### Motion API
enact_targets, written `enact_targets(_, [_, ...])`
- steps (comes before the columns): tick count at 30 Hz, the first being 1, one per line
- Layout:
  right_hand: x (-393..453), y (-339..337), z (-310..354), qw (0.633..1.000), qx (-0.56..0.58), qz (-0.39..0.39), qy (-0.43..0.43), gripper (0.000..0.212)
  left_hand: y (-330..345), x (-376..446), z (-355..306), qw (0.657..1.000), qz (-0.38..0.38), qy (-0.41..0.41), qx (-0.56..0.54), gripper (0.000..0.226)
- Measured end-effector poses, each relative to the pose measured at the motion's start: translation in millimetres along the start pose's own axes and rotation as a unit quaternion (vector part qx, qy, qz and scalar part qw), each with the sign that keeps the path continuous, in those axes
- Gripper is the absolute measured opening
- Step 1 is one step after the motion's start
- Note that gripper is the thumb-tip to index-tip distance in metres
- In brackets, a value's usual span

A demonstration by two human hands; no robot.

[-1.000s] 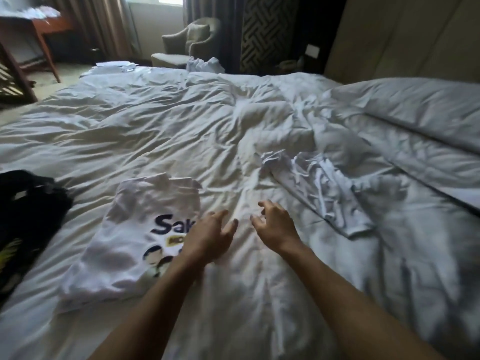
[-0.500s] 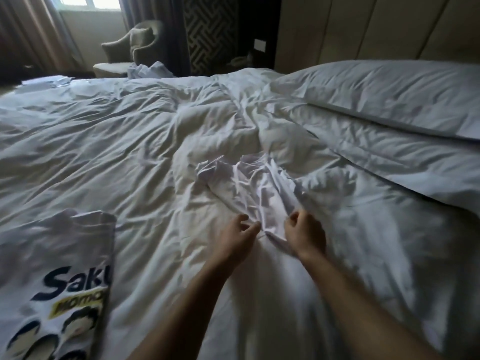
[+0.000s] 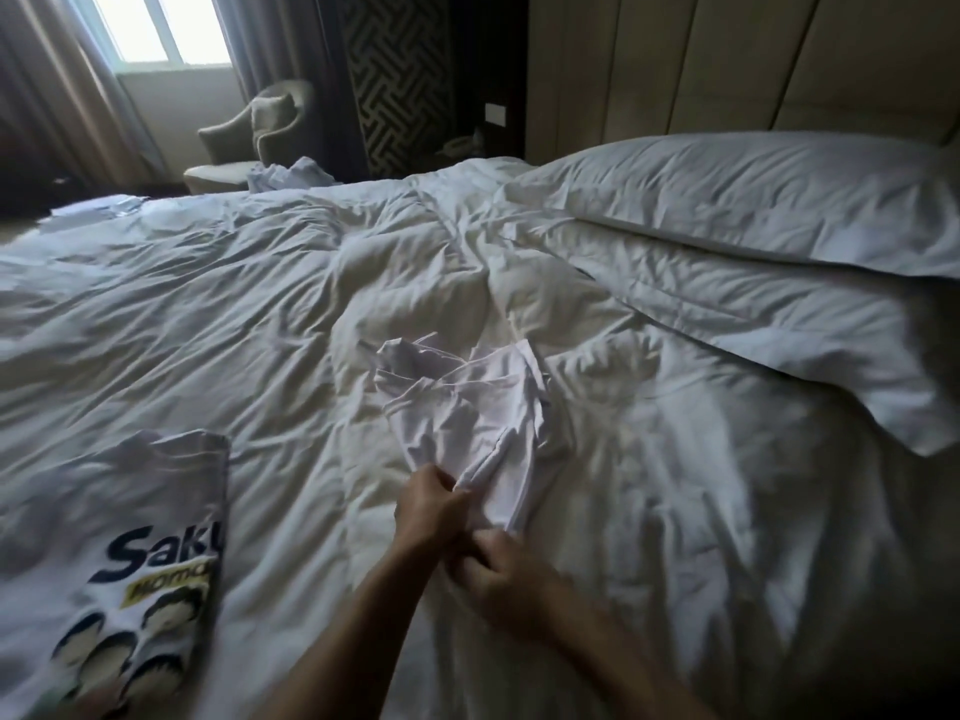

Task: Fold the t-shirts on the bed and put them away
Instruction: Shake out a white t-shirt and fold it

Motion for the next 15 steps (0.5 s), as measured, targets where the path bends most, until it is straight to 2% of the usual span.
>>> enact_targets(2, [-6, -7, 2, 0.999, 0.042, 0.012, 0.002, 0.017, -9, -15, 10, 1.0, -0.014, 0.015, 0.002, 0.014])
enact_targets(3, [-9, -16, -1, 0.999, 0.044, -0.013, 0.013, 0.017, -14, -23, 15, 1.0, -0.02, 0.023, 0.001, 0.013])
enact_targets(5, [-16, -45, -11, 0.991, 0.021, -0.129, 0.038, 0.007, -21, -43, 25, 0.999, -0.023, 0.032, 0.002, 0.014])
enact_targets(6, [-20, -55, -17, 0.983, 0.003, -0.175, 0.054, 0.008, -23, -50, 30, 0.999, -0.031, 0.039, 0.001, 0.017])
enact_targets(7, [-24, -56, -19, 0.979, -0.02, -0.189, 0.074, 0.025, -27, -59, 35, 0.998, -0.044, 0.045, 0.002, 0.017])
enact_targets(9, [-26, -43, -25, 0.977, -0.089, -0.154, 0.114, 0.052, -32, -74, 43, 0.996, -0.071, 0.055, -0.014, 0.011])
enact_targets(10, [-28, -33, -27, 0.974, -0.133, -0.13, 0.132, 0.054, -35, -83, 47, 0.995, -0.081, 0.05, -0.023, 0.008])
enact_targets(12, [-36, -17, -27, 0.964, -0.189, -0.104, 0.156, 0.046, -38, -95, 57, 0.993, -0.098, 0.037, -0.053, 0.005])
enact_targets(15, [-49, 2, -18, 0.969, -0.186, -0.079, 0.143, 0.039, -47, -111, 70, 0.983, -0.129, 0.02, -0.128, 0.028])
Point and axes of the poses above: each hand's wrist, its own x-axis towards the middle knuckle, its own y-axis out of the palm, z = x × y, the point moved 9 cm from there along x, towards the middle knuckle, and after that the axes turned 1 degree about -y, right-handed, at the moved point
